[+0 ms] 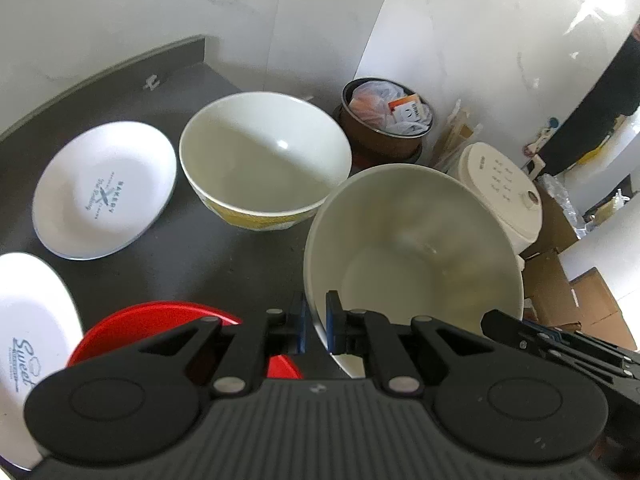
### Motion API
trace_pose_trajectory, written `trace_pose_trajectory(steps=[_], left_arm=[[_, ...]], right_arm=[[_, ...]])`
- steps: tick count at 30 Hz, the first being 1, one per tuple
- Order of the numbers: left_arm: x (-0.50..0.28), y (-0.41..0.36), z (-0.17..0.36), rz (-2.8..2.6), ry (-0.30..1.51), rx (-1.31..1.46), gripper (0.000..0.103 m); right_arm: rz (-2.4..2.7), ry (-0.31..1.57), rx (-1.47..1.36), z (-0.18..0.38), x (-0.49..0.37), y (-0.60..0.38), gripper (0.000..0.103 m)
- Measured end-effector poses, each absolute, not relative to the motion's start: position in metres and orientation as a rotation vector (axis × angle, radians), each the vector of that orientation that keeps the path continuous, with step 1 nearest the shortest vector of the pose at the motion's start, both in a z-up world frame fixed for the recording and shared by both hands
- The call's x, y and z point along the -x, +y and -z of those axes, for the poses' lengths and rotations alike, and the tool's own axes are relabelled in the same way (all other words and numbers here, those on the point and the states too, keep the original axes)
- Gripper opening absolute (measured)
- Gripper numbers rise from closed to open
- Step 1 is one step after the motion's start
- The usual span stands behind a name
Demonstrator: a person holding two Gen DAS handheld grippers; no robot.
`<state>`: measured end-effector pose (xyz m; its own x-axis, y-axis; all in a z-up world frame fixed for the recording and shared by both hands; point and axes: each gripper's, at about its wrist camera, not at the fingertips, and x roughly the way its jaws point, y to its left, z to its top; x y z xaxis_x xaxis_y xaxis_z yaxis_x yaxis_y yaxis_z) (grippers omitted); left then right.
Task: Organize plates and bowls
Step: 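Lift the cream bowl and lower it into the red bowl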
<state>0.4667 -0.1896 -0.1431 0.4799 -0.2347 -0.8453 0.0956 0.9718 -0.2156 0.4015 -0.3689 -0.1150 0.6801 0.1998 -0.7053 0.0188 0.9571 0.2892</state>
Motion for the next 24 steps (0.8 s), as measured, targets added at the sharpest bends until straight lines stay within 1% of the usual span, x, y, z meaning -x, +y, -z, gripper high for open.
trace_pose_trajectory(steps=[11,24], left_arm=[[-0.43,-0.161,0.106,0.235,0.978,0.137,0.008],[-0.39,-0.12,0.087,0.216,0.934,0.161,0.008]], right_arm=[[-0.098,0.739,-0.275,0.082,-0.363,-0.344,0.018],[-0.118,0.717,-0.252,0.069,-0.328,-0.305,0.018]])
